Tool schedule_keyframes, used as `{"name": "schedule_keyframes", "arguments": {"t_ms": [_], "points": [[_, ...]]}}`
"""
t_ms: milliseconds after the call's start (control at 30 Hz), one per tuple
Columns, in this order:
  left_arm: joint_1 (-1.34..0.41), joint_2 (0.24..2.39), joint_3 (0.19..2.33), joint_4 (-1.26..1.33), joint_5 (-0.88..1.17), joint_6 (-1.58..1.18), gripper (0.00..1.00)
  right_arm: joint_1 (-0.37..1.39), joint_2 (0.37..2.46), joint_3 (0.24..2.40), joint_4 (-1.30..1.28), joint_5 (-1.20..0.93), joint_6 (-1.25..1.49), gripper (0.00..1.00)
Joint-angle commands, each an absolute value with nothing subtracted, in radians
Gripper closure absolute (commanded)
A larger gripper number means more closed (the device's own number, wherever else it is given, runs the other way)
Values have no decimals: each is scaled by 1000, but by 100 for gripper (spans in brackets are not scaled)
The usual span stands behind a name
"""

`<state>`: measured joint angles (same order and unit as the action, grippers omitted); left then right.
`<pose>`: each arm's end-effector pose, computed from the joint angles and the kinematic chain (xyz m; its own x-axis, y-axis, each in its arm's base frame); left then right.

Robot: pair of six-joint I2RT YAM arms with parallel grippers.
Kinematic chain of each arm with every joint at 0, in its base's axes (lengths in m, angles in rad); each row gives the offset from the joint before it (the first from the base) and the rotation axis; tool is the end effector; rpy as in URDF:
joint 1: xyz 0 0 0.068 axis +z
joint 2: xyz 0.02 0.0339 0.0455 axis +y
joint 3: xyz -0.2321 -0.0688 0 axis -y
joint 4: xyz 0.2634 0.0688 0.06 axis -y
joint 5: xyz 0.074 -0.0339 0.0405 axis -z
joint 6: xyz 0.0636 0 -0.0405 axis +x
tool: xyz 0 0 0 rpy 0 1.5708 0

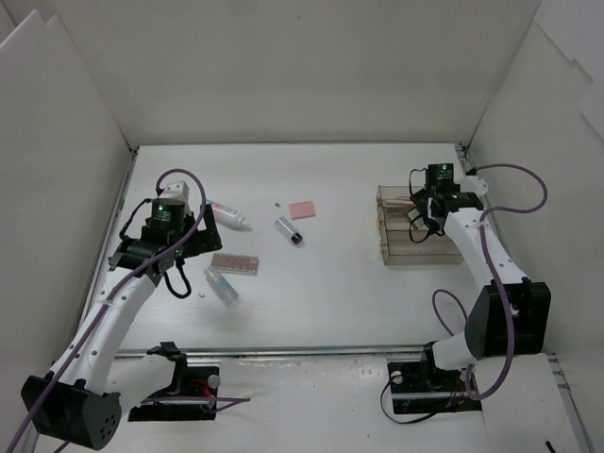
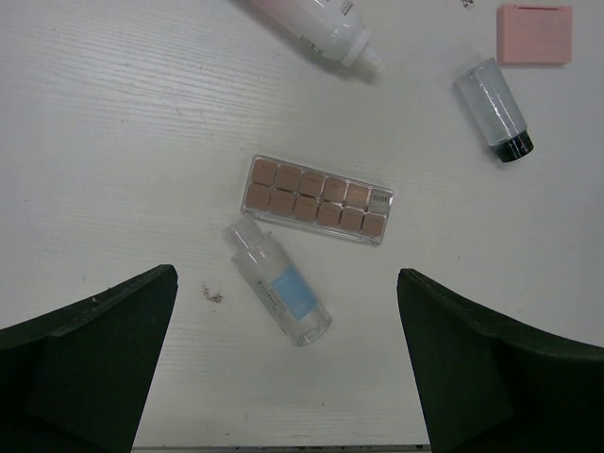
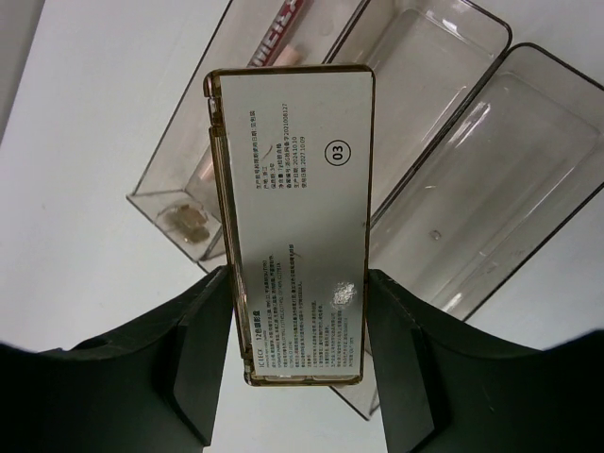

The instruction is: Organize the makeup

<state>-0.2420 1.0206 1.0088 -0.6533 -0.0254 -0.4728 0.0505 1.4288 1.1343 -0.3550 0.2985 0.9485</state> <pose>0.2635 -0.0634 0.2833 -0.6337 -0.3125 -0.7077 -0.0768 0.9357 -0.3444 0.3645 -0.0003 0.2427 -0.2012 0.7674 -0.6087 0.5990 0.5881 0.5434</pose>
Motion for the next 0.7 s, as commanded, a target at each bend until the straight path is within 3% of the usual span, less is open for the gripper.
{"name": "schedule_keyframes", "arguments": {"t_ms": [0,200,467,667], "points": [[-247,1005,1043,-609,-40,-466,3,26,1476,1187,-313,382,1121,85],[-247,1000,1045,-621,-54,-465,3,15,1535,1189,-311,417,1287,86],[-247,999,1045,-630,-66,-459,3,14,1606,1226,-314,449,1408,79],[-247,994,1045,-640,-78,-454,3,12,1646,1235,-313,423,1445,68]]}}
